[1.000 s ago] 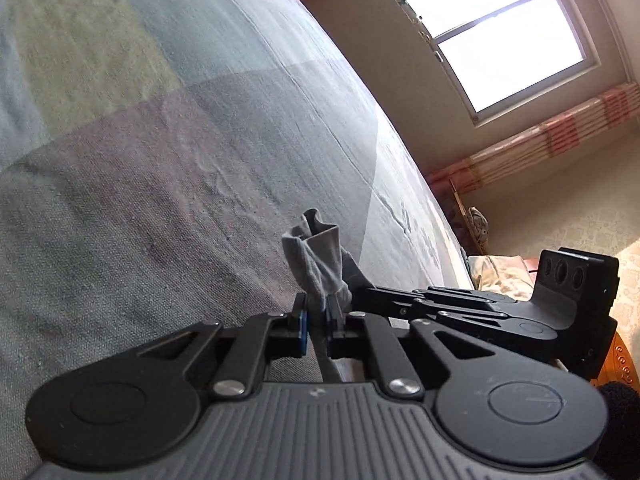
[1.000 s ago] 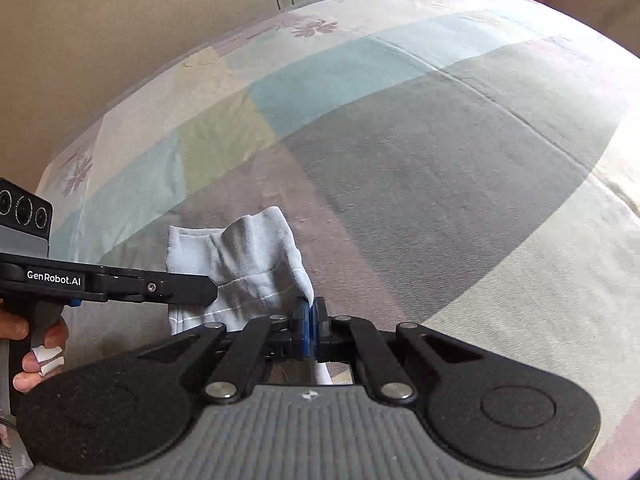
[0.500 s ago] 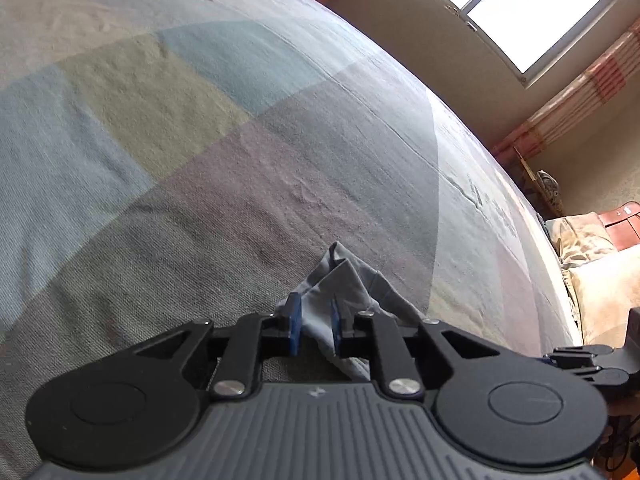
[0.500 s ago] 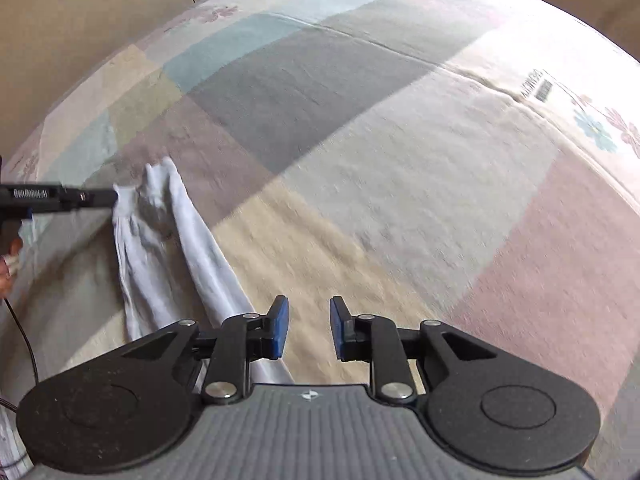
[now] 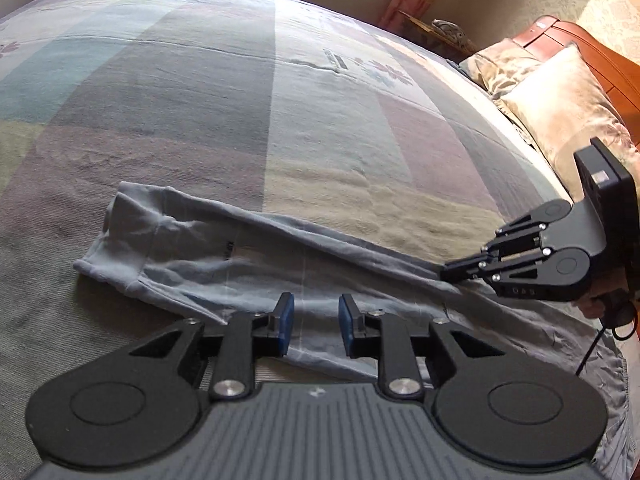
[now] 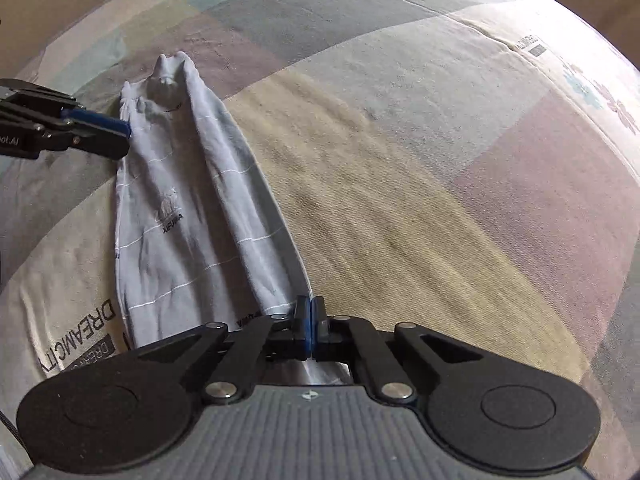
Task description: Fold clothes
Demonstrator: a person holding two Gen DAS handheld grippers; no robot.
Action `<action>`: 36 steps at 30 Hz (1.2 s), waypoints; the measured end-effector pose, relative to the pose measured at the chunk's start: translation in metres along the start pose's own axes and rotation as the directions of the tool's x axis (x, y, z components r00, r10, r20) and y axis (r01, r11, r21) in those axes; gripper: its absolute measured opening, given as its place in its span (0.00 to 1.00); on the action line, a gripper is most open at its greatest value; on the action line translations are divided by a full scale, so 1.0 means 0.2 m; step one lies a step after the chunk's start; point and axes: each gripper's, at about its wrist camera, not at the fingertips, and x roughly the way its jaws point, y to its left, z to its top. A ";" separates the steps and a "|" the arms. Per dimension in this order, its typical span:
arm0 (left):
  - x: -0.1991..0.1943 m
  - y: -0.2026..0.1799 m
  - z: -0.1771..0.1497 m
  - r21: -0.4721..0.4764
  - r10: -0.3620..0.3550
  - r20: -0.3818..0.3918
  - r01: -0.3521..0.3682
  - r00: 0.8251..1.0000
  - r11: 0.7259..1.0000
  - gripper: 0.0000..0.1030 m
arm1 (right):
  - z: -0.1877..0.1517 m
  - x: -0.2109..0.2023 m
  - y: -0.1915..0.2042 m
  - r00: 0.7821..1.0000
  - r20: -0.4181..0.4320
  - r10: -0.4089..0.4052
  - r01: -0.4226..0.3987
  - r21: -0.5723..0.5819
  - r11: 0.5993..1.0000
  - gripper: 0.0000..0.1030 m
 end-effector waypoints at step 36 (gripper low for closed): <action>-0.12 0.58 0.03 -0.462 0.275 0.087 -0.206 0.958 0.863 0.13 | -0.26 -0.12 0.68 0.999 0.003 0.044 -0.044 -0.032 0.998 0.01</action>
